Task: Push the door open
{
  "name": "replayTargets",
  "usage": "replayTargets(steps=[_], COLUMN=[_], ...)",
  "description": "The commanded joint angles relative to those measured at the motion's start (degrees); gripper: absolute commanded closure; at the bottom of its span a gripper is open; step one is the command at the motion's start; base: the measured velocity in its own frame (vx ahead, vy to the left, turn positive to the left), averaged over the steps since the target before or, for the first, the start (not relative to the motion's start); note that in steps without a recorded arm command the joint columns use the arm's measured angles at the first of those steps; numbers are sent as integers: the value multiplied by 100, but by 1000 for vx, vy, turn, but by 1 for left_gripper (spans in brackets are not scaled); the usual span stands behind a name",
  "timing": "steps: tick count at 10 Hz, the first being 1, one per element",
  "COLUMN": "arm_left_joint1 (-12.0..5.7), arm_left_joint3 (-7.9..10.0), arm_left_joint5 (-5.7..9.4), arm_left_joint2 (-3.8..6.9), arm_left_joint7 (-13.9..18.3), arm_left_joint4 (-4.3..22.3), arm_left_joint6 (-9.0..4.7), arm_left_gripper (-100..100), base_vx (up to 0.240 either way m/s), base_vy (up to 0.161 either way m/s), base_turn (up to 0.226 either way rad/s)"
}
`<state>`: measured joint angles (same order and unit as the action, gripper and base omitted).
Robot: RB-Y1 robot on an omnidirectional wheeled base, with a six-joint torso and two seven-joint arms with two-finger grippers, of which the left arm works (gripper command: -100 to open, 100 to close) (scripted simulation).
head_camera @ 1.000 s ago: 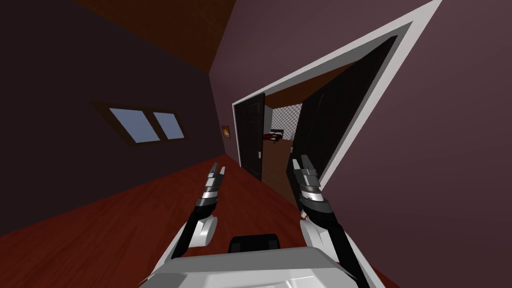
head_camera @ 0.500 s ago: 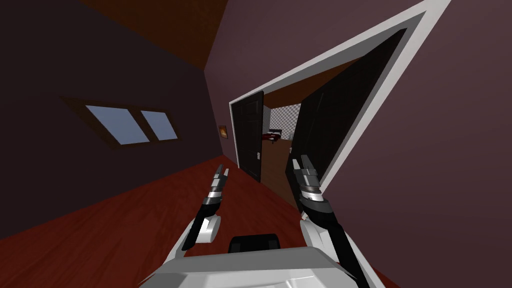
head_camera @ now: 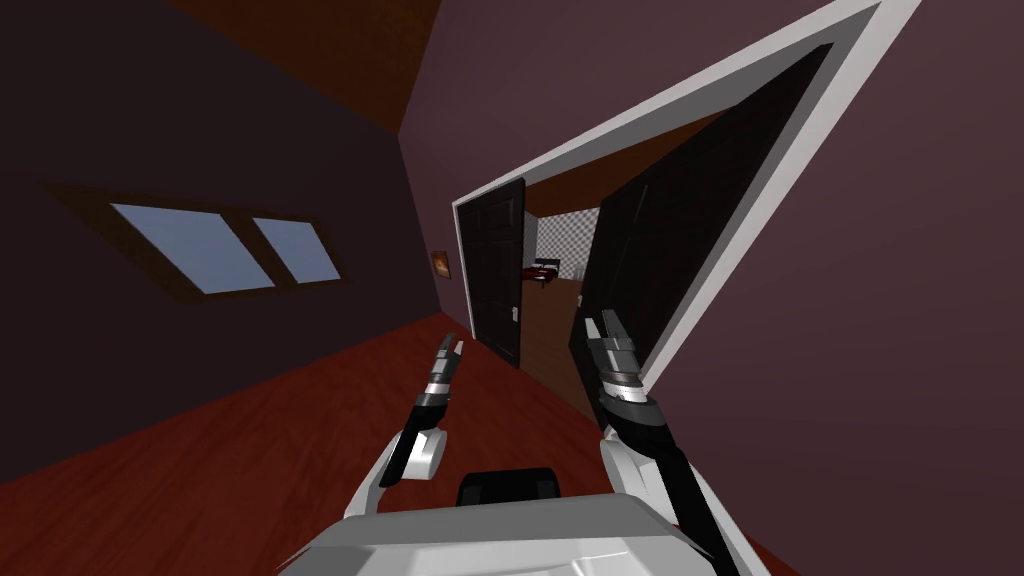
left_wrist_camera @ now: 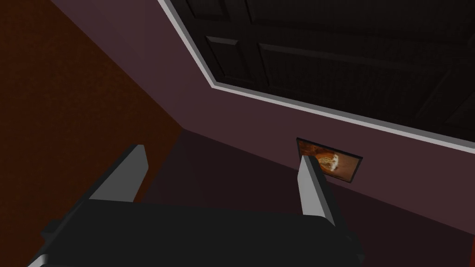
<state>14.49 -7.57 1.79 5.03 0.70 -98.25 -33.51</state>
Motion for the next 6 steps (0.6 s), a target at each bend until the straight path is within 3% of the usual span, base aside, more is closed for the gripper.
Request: replayTargets(steps=[1,6], arm_left_joint1=[-91,-428], arm_left_joint3=[-46,-159], arm_left_joint5=[-13,-40], arm_left_joint2=[7,38], arm_left_joint7=[12,67], arm_left_joint4=[240,1041], arm_left_joint6=[-49,-218], arm_left_gripper=[-100,-100], base_vx=[89,99], base_vy=[17,25], base_turn=[-69,-68])
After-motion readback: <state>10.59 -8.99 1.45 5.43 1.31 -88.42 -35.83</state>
